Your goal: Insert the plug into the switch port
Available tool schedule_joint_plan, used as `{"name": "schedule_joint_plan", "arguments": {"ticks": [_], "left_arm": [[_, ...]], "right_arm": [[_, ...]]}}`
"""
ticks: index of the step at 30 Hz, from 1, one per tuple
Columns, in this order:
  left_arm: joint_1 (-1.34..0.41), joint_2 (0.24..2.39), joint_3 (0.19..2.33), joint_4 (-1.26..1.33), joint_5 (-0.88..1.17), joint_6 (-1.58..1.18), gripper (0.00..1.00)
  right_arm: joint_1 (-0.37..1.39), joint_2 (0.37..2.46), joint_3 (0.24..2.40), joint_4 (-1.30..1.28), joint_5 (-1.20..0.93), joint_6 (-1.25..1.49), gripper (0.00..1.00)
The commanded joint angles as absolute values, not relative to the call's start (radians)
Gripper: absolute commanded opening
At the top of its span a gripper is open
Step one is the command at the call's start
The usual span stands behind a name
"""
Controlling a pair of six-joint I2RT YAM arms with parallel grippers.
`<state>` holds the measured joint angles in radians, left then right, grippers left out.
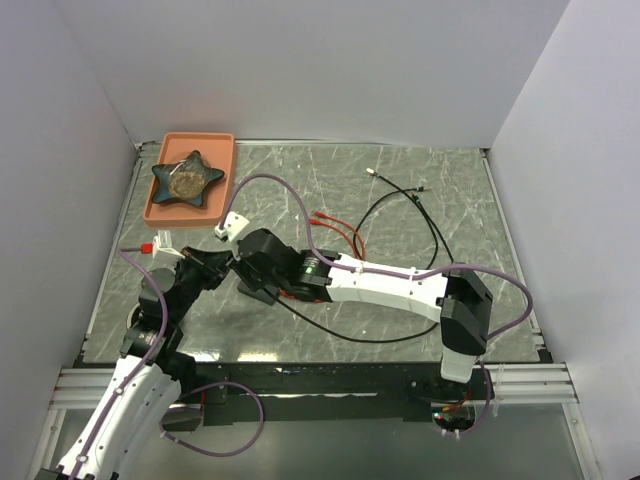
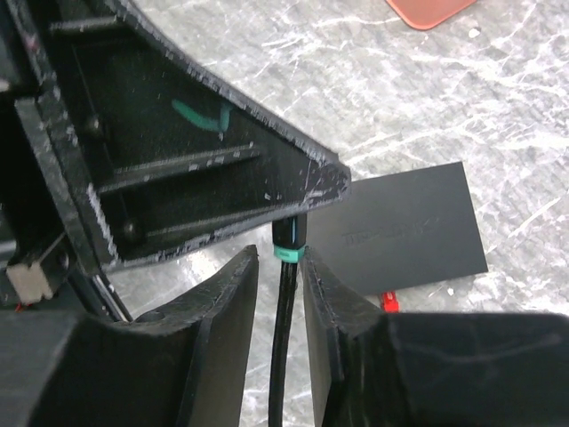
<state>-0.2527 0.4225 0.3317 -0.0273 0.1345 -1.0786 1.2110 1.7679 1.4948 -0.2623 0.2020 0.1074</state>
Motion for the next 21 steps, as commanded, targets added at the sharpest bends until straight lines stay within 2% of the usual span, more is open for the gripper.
{"name": "schedule_joint_plan", "arguments": {"ticks": [1, 3, 4, 7, 11, 12, 13, 14, 16, 19, 21], "left_arm": [[-0.255, 0.417, 0.371, 0.009, 0.153, -1.089, 0.03], [-0.255, 0.419, 0.37, 0.009, 0.153, -1.089, 0.03], [-0.255, 0.419, 0.37, 0.014, 0.155, -1.088, 0.03], [-0.255, 0.425, 0.37, 0.017, 0.158, -1.088, 0.03], [-0.255, 0.425, 0.371, 0.009, 0.16, -1.081, 0.07], [-0.255, 0.422, 0.371, 0.005, 0.152, -1.078, 0.11], [-0.255, 0.422, 0.377, 0.003, 0.144, -1.075, 0.35], [-0.255, 0.419, 0.379, 0.0, 0.137, -1.069, 0.5], [-0.255, 0.413, 0.387, -0.047, 0.114, -1.063, 0.71], [-0.255, 0.405, 0.394, -0.074, 0.091, -1.058, 0.81], [-0.255, 0.402, 0.393, -0.071, 0.092, -1.055, 0.82]], "right_arm": [[1.215, 1.787, 1.563, -0.23, 0.252, 0.136, 0.32], [1.215, 1.784, 1.563, -0.219, 0.268, 0.141, 0.3], [1.215, 1.784, 1.559, -0.213, 0.275, 0.146, 0.2], [1.215, 1.793, 1.575, -0.219, 0.291, 0.152, 0.0], [1.215, 1.795, 1.572, -0.224, 0.293, 0.146, 0.0], [1.213, 1.79, 1.56, -0.222, 0.291, 0.14, 0.0], [1.213, 1.786, 1.552, -0.222, 0.284, 0.135, 0.0], [1.215, 1.775, 1.546, -0.224, 0.281, 0.132, 0.0], [1.213, 1.76, 1.52, -0.232, 0.273, 0.112, 0.0], [1.212, 1.723, 1.467, -0.242, 0.247, 0.081, 0.0], [1.206, 1.695, 1.424, -0.25, 0.221, 0.054, 0.0]]}}
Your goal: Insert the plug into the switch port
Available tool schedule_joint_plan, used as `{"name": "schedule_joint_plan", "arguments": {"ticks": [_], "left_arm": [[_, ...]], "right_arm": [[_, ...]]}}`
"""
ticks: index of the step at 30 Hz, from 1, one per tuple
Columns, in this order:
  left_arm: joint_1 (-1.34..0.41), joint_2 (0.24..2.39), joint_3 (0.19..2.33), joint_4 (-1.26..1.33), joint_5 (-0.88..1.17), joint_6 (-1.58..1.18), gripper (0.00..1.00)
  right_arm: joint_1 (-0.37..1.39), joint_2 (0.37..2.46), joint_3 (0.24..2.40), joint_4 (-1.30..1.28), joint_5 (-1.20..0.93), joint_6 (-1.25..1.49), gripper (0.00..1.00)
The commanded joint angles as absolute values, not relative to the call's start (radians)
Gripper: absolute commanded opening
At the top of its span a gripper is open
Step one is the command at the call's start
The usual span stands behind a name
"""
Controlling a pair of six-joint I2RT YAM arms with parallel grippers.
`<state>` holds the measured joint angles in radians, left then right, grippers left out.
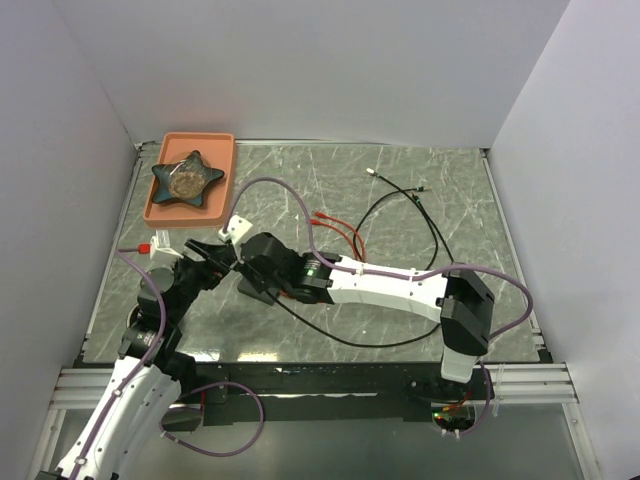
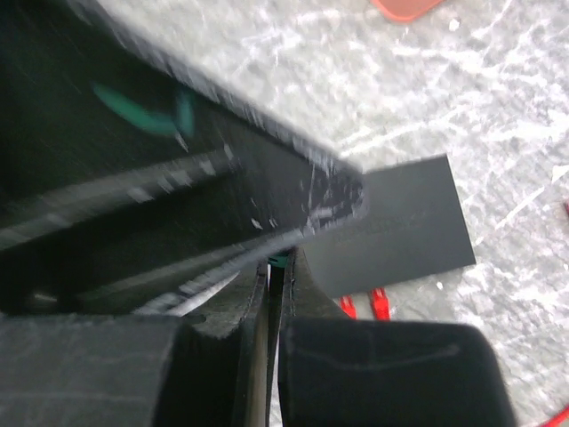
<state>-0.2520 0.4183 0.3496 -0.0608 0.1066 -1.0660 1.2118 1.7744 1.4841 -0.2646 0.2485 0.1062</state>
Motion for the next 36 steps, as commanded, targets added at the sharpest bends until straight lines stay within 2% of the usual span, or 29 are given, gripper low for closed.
{"name": "schedule_joint_plan", "arguments": {"ticks": [1, 5, 8, 12, 13, 16, 21, 32, 35, 36], "left_arm": [[-0.255, 0.4, 0.39, -0.064, 0.098, -1.055, 0.82], [-0.255, 0.422, 0.379, -0.017, 0.138, -1.042, 0.8], [-0.255, 0.446, 0.367, 0.067, 0.21, -1.013, 0.78], [-0.255, 0.48, 0.338, 0.198, 0.322, -0.973, 0.76], [-0.255, 0.486, 0.333, 0.228, 0.346, -0.971, 0.75], [-0.255, 0.517, 0.31, 0.339, 0.429, -0.979, 0.73], [-0.265, 0.558, 0.298, 0.439, 0.497, -0.991, 0.69], [-0.382, 0.647, 0.356, 0.41, 0.44, -0.928, 0.62], [-0.406, 0.672, 0.362, 0.414, 0.428, -0.92, 0.57], [-0.413, 0.673, 0.361, 0.419, 0.423, -0.925, 0.52]], "right_arm": [[1.198, 1.684, 1.408, -0.264, 0.215, 0.046, 0.0], [1.158, 1.614, 1.318, -0.275, 0.129, 0.017, 0.0], [1.097, 1.553, 1.237, -0.264, -0.023, 0.009, 0.0], [0.994, 1.479, 1.137, -0.207, -0.363, -0.02, 0.0], [0.97, 1.454, 1.123, -0.189, -0.505, -0.012, 0.0], [0.916, 1.427, 1.094, -0.129, -0.624, 0.027, 0.0], [0.89, 1.431, 1.115, -0.115, -0.663, 0.058, 0.0], [0.864, 1.462, 1.181, -0.091, -0.631, 0.124, 0.0], [0.865, 1.476, 1.203, -0.086, -0.618, 0.133, 0.0], [0.864, 1.482, 1.206, -0.086, -0.615, 0.136, 0.0]]}}
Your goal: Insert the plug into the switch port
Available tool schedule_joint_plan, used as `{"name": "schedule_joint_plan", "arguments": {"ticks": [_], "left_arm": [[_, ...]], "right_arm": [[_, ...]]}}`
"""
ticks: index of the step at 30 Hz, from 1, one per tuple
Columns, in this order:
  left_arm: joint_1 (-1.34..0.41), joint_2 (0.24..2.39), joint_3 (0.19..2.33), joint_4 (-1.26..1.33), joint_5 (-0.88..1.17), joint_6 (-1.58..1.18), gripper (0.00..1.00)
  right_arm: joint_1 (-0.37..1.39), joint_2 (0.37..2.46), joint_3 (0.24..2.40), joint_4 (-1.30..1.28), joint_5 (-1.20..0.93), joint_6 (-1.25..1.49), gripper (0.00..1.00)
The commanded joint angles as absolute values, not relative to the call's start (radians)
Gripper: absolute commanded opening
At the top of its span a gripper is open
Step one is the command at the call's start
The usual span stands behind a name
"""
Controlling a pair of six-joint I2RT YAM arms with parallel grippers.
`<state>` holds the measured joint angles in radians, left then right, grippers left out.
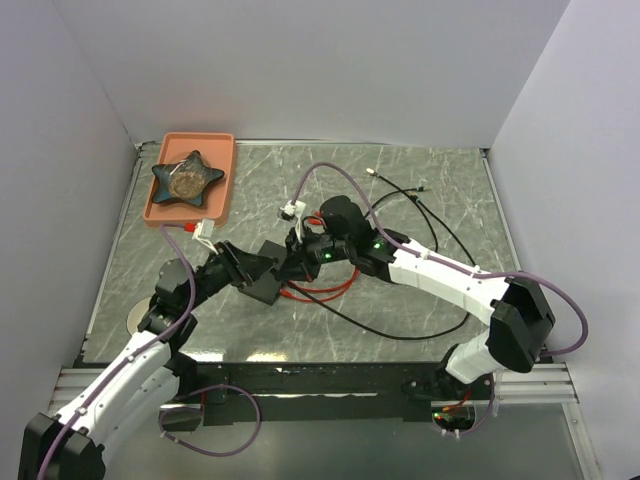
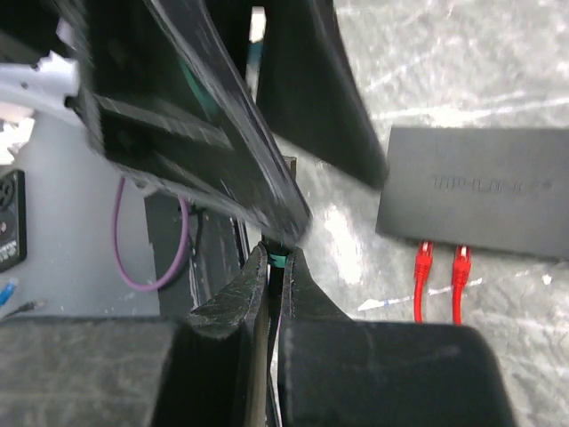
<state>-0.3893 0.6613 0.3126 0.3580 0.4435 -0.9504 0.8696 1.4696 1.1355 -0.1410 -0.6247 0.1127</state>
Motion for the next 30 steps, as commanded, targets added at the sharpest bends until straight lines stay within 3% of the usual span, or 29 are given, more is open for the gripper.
{"name": "schedule_joint_plan", "arguments": {"ticks": [1, 7, 8, 9, 12, 13, 14, 15, 16, 18, 24, 30], "left_arm": [[-0.414, 0.67, 0.36, 0.423, 0.422, -0.927, 0.5], [-0.419, 0.62, 0.354, 0.39, 0.356, -0.928, 0.2], [-0.419, 0.611, 0.354, 0.384, 0.348, -0.928, 0.14], [-0.419, 0.604, 0.354, 0.371, 0.333, -0.928, 0.01], [-0.42, 0.583, 0.354, 0.35, 0.308, -0.942, 0.01], [-0.42, 0.581, 0.357, 0.344, 0.302, -0.945, 0.01], [-0.42, 0.583, 0.365, 0.331, 0.293, -0.951, 0.01], [-0.42, 0.584, 0.37, 0.316, 0.281, -0.968, 0.01], [-0.422, 0.589, 0.374, 0.28, 0.25, -0.977, 0.01], [-0.422, 0.595, 0.385, 0.24, 0.215, -1.003, 0.01], [-0.423, 0.6, 0.388, 0.199, 0.169, -1.045, 0.01], [-0.423, 0.598, 0.387, 0.187, 0.152, -1.054, 0.01]], "right_arm": [[0.864, 1.483, 1.21, -0.084, -0.618, 0.137, 0.0], [0.862, 1.49, 1.212, -0.083, -0.626, 0.14, 0.0], [0.864, 1.488, 1.21, -0.083, -0.618, 0.14, 0.0], [0.864, 1.491, 1.21, -0.089, -0.611, 0.141, 0.0], [0.862, 1.486, 1.218, -0.104, -0.571, 0.14, 0.0], [0.864, 1.483, 1.219, -0.11, -0.56, 0.141, 0.09], [0.865, 1.479, 1.223, -0.113, -0.504, 0.143, 0.39], [0.865, 1.467, 1.221, -0.115, -0.48, 0.144, 0.53], [0.87, 1.459, 1.216, -0.112, -0.459, 0.147, 0.8], [0.883, 1.445, 1.215, -0.115, -0.352, 0.152, 0.96], [0.948, 1.465, 1.242, -0.14, -0.149, 0.129, 0.99], [1.046, 1.514, 1.295, -0.15, -0.032, 0.081, 0.93]]}}
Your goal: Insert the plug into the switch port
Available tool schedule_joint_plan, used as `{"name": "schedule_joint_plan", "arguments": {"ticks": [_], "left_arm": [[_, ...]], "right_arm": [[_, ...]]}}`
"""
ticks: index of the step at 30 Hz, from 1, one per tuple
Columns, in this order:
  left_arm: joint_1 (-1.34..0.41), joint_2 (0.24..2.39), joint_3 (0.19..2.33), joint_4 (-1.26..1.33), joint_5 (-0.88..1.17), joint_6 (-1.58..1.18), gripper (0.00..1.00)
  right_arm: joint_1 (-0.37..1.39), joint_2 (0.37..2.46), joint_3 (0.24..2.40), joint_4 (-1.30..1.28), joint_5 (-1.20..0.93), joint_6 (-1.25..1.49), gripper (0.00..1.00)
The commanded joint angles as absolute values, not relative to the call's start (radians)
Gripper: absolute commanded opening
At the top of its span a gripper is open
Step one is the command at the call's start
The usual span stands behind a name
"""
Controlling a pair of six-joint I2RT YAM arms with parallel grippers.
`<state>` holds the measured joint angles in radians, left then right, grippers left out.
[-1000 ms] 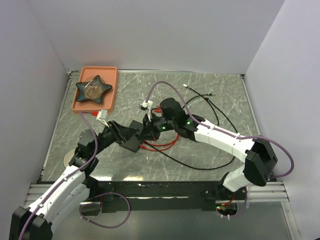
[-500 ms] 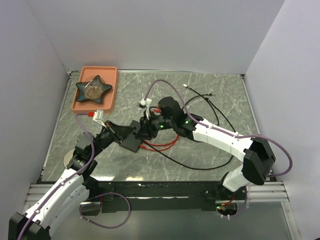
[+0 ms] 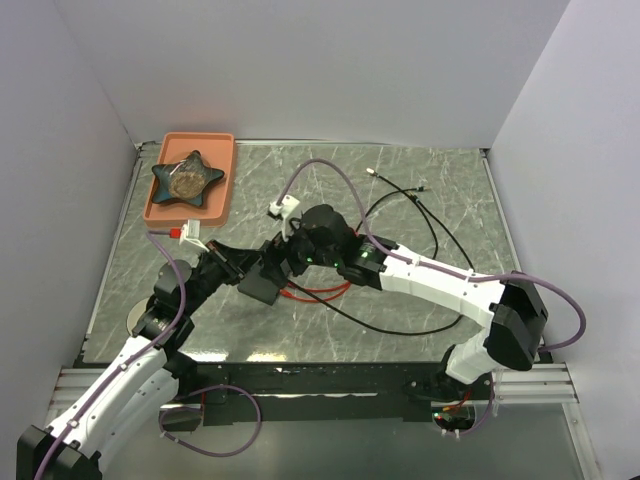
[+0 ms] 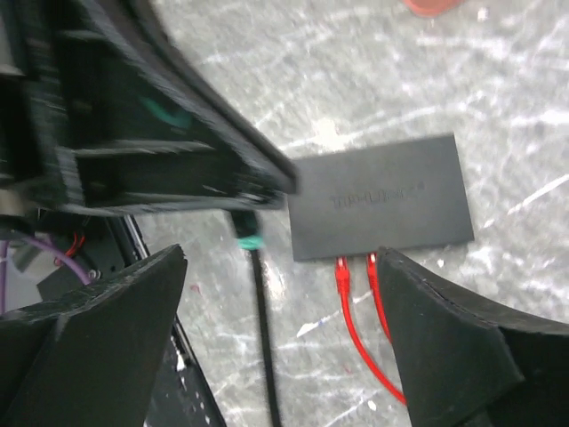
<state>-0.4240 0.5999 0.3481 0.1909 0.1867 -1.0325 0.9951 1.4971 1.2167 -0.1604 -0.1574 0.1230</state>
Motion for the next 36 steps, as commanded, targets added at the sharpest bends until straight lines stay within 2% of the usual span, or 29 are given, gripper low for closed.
{"name": "schedule_joint_plan", "arguments": {"ticks": [1, 2, 4, 6, 10, 15, 27, 33, 36], "left_arm": [[-0.423, 0.6, 0.388, 0.186, 0.15, -1.054, 0.01], [-0.423, 0.6, 0.388, 0.183, 0.149, -1.054, 0.01], [-0.423, 0.597, 0.388, 0.183, 0.149, -1.054, 0.01], [-0.423, 0.594, 0.388, 0.18, 0.146, -1.055, 0.01], [-0.423, 0.583, 0.391, 0.164, 0.135, -1.052, 0.01], [-0.423, 0.581, 0.39, 0.164, 0.137, -1.054, 0.01], [-0.423, 0.584, 0.391, 0.167, 0.138, -1.051, 0.01], [-0.423, 0.589, 0.388, 0.172, 0.141, -1.051, 0.01], [-0.423, 0.592, 0.39, 0.17, 0.141, -1.048, 0.01]], "right_arm": [[1.055, 1.52, 1.305, -0.152, -0.016, 0.078, 0.9], [1.071, 1.531, 1.31, -0.153, -0.008, 0.077, 0.88], [1.078, 1.543, 1.328, -0.16, -0.002, 0.072, 0.73], [1.085, 1.557, 1.339, -0.17, 0.021, 0.071, 0.72], [1.091, 1.565, 1.347, -0.179, 0.041, 0.067, 0.65], [1.092, 1.566, 1.335, -0.179, 0.035, 0.066, 0.63], [1.095, 1.6, 1.339, -0.173, 0.005, 0.077, 0.52], [1.095, 1.603, 1.336, -0.167, 0.009, 0.089, 0.4], [1.094, 1.595, 1.333, -0.16, 0.011, 0.094, 0.4]]}}
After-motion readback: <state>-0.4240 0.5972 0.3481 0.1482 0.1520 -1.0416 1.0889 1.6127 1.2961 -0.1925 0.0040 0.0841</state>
